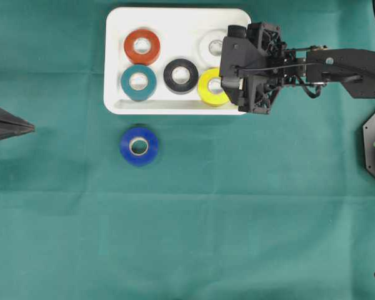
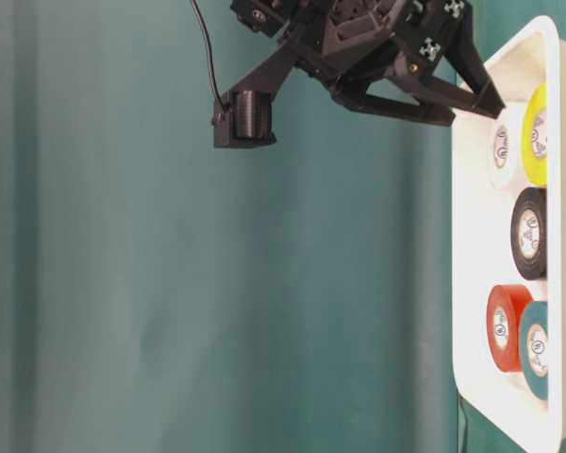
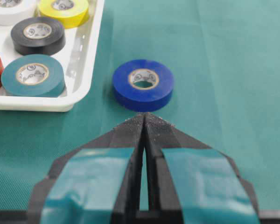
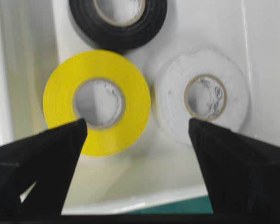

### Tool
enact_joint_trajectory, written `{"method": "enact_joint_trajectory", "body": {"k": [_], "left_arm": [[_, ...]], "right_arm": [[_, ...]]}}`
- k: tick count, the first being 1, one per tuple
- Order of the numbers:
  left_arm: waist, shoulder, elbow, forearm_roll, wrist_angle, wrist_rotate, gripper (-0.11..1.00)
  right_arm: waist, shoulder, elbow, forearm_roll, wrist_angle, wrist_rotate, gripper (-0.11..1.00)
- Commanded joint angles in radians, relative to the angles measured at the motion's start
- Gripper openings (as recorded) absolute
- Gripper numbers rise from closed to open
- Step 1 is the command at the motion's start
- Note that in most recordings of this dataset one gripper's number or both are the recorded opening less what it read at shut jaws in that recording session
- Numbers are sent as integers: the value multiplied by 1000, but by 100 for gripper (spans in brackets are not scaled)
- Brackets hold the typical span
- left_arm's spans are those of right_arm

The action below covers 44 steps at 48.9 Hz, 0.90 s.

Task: Put the tape into the white case with the right arm.
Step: 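Release the yellow tape in the tray and retract the right arm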

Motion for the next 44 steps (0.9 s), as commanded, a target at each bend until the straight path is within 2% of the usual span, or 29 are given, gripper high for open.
{"method": "enact_joint_trajectory", "body": {"k": [1, 13, 26, 34, 44], "left_arm": [[3, 8, -12, -2, -8, 0, 0], [3, 8, -12, -2, -8, 0, 0], [3, 6, -12, -2, -6, 0, 0], [3, 5, -12, -2, -8, 0, 0], [3, 5, -12, -2, -6, 0, 0]], "right_arm": [[-2, -48, 8, -3, -3, 2, 67], [-3, -201, 160, -2, -31, 3, 67], [-3, -431, 370, 2, -190, 11, 67], [-3, -531, 460, 3, -239, 11, 67], [0, -600, 537, 3, -242, 14, 67]]}}
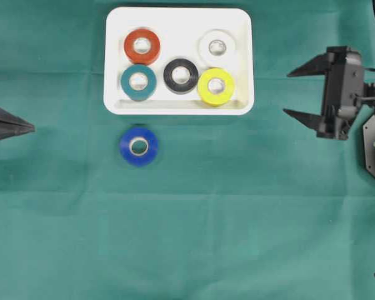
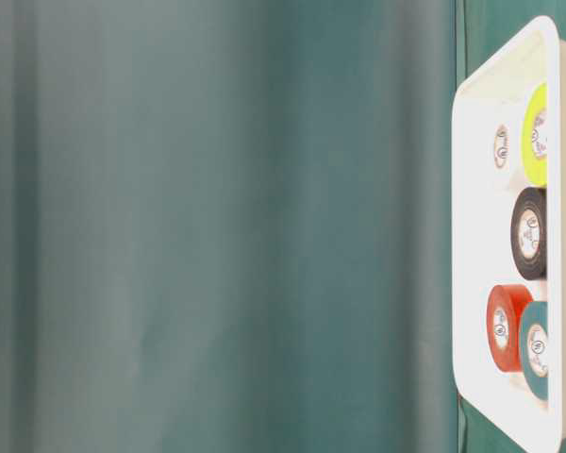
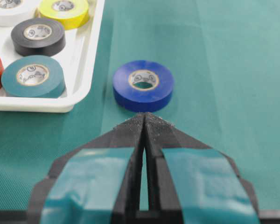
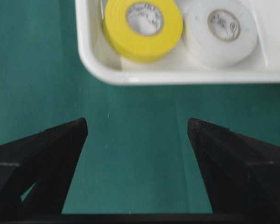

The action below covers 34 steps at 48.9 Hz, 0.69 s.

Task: Put the tape into the white case with the right arm.
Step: 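Release the yellow tape in the tray and retract the right arm, then move the right gripper left over the blue tape roll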

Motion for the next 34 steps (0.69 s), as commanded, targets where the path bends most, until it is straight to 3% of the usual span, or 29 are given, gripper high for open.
{"method": "enact_joint_trajectory", "body": {"k": [1, 24, 34], "left_arm": [[3, 8, -12, -2, -6, 0, 0], [2, 6, -12, -2, -6, 0, 0], [2, 8, -12, -2, -6, 0, 0]], "right_arm": [[2, -21, 14, 2, -11, 3, 67], [14, -170, 104, 8, -11, 5, 67], [124, -164, 106, 8, -15, 5, 67]]}}
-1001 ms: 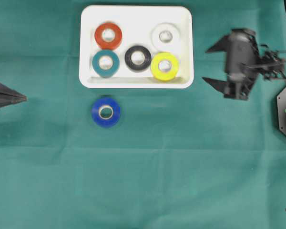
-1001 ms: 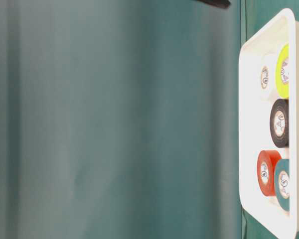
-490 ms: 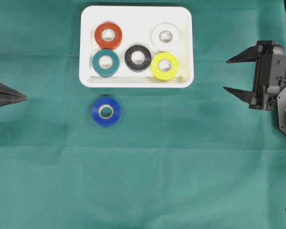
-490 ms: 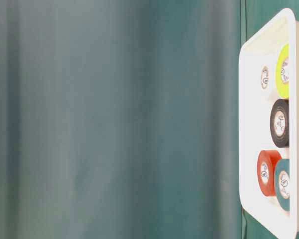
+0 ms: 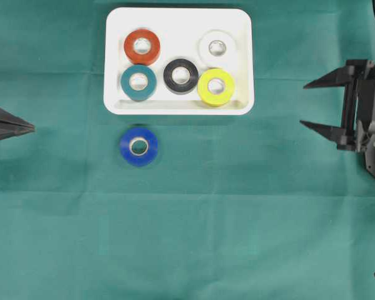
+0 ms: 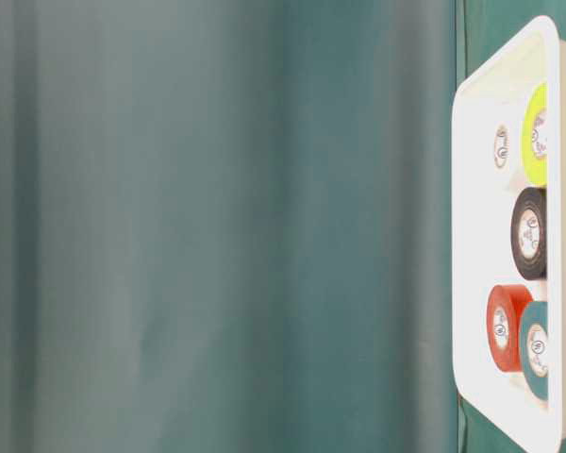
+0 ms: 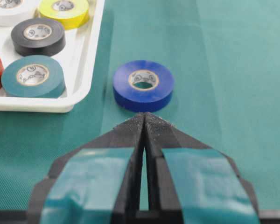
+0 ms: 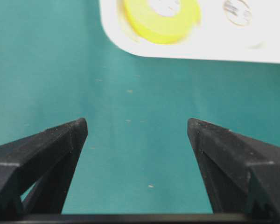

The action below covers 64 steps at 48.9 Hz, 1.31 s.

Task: Put the tape into the white case with the right arm.
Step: 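Move the right gripper left over the blue tape roll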

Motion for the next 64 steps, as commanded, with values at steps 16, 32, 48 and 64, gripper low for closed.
{"method": "enact_joint_trajectory", "body": {"k": [16, 32, 48, 64], "left_arm": [[2, 8, -12, -2, -8, 0, 0], [2, 8, -12, -2, -8, -2, 0], [2, 8, -12, -2, -8, -2, 0], [2, 5, -12, -2, -6, -2, 0]], "right_arm": [[216, 23, -20, 3, -12, 31, 66], [216, 215, -135, -5, -78, 38, 66], [219, 558, -382, -23, -133, 25, 66], [238, 841, -678, -25, -129, 25, 66]]}}
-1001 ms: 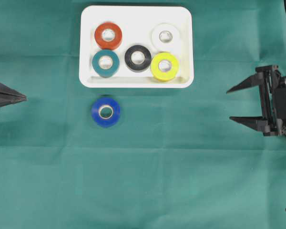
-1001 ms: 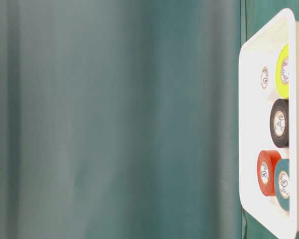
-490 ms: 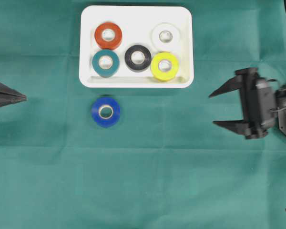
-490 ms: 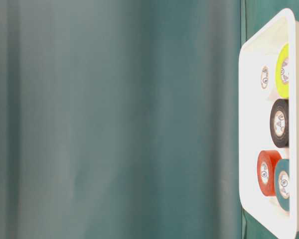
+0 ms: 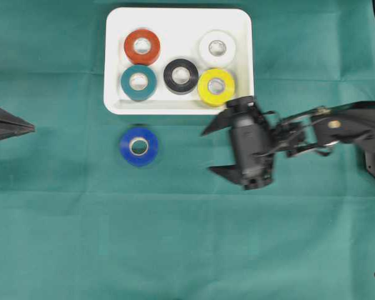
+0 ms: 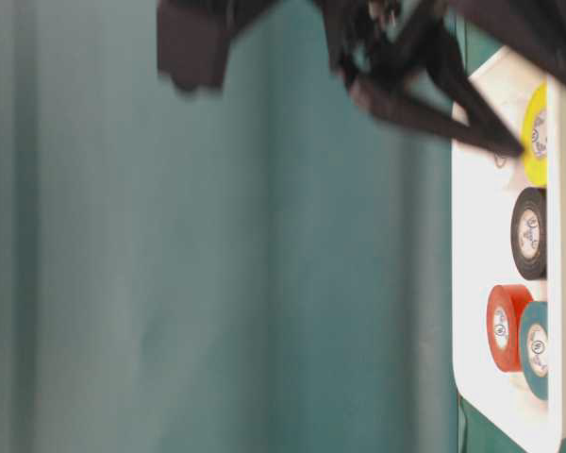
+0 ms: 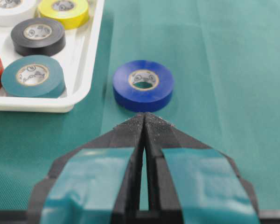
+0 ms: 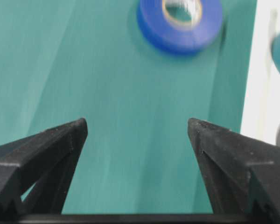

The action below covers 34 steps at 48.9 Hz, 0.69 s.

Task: Put the tape into the white case with the right arm.
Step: 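Move the right gripper left over the blue tape roll, then lower the right gripper into the blue tape's core and grip it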

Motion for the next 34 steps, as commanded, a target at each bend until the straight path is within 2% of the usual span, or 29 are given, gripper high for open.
{"method": "enact_joint_trajectory", "body": {"k": [1, 20, 34], "left_arm": [[2, 3, -12, -2, -6, -2, 0], [2, 0, -11, -2, -5, -2, 0], [2, 0, -11, -2, -5, -2, 0]], "right_arm": [[6, 44, -89, 0, -5, -2, 66], [29, 238, -318, -2, -9, 2, 66], [34, 318, -405, 0, -2, 9, 66]]}}
